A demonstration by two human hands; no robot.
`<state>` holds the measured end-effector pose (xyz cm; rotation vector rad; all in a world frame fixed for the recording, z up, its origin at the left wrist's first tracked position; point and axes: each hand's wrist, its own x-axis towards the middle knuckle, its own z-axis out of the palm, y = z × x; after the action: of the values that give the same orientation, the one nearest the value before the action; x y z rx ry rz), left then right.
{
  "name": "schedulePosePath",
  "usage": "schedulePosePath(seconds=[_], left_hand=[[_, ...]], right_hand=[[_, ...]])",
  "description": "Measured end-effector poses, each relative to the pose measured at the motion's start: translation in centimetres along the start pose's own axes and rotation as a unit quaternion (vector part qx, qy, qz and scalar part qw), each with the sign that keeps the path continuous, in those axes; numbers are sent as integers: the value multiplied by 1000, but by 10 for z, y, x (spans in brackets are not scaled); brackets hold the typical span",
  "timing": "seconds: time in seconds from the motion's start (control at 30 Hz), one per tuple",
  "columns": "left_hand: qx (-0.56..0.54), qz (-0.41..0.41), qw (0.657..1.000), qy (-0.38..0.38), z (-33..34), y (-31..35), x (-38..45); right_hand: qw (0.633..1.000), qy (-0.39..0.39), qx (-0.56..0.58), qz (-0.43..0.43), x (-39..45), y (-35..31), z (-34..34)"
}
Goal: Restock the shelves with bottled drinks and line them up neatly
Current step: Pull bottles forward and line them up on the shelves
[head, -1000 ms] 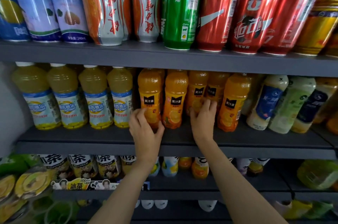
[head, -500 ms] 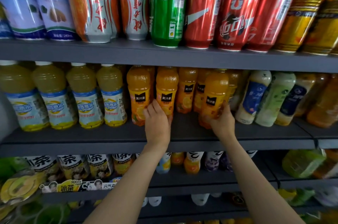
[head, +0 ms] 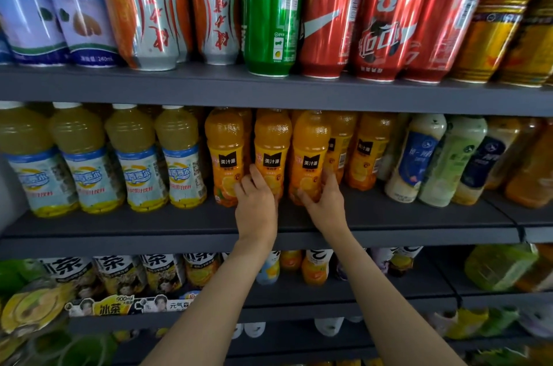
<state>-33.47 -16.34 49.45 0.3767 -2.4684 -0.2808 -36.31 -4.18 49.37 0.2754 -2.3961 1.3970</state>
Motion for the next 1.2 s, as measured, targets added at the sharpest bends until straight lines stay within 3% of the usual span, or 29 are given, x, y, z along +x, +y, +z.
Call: schedulePosePath(seconds=[0.23,0.33,0.43,0.5,0.63,0.8,1.07,1.2], left_hand=[[-101,-20,994,-28,-1,4,-7],[-182,-13,983,21,-9,-3,-12],[-223,-54,966,121,-14,-19,-10],[-246,-133,952,128,-12,-28,-3],[-252,-211,941,86,-8,-29,7],[-222,-211,949,81,-6,-27,5],[-220,-171,956,90,-2,-29,3],[-254,-195,936,150,-11,-24,-1]], right_hand=[[999,-33,-23,-13,1,-1,1],[999,-44,-2,-5,1,3,-6],[996,77,21,28,5,8,-25],[990,131,-13,57,15,12,-34],[980,112,-122,114,38,3,-34],[960,71,-240,128,52,-2,-22],[963,47,-238,115,59,7,-32],[963,44,-238,118,58,8,-31]])
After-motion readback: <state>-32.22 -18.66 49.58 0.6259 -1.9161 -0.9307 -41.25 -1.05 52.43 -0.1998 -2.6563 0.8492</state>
